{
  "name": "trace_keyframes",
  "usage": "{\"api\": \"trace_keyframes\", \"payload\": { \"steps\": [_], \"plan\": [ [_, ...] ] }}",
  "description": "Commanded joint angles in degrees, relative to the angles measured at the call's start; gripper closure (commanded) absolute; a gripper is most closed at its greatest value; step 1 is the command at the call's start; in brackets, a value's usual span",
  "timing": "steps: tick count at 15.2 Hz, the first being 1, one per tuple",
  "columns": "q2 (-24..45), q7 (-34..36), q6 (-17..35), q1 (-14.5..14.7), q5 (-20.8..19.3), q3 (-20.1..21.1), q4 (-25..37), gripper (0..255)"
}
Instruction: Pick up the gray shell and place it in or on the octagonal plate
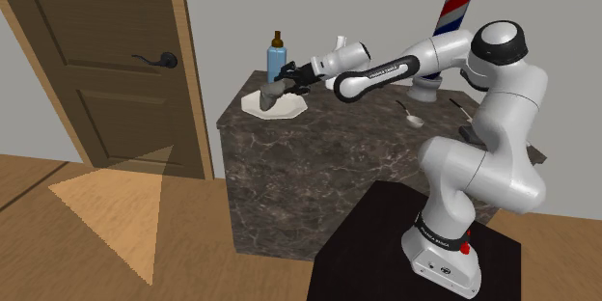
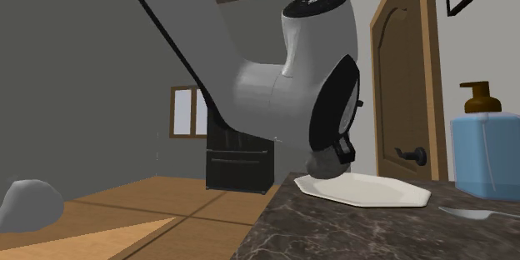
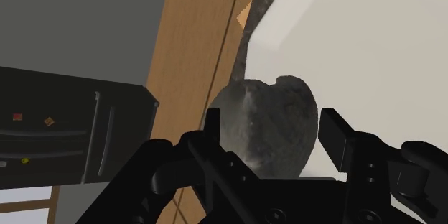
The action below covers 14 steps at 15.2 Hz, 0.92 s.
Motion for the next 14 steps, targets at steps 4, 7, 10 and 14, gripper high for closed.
{"api": "trace_keyframes", "payload": {
  "steps": [4,7,10,14],
  "plan": [
    [0.5,-0.5,3.7,3.1,-0.6,-4.7,-0.5,255],
    [0.6,-1.1,5.8,5.0,-0.6,-7.6,-0.8,255],
    [0.6,-1.7,7.6,6.7,-0.6,-10.0,-1.0,255],
    [0.6,-1.6,7.6,6.7,-0.8,-10.0,-0.9,255]
  ]
}}
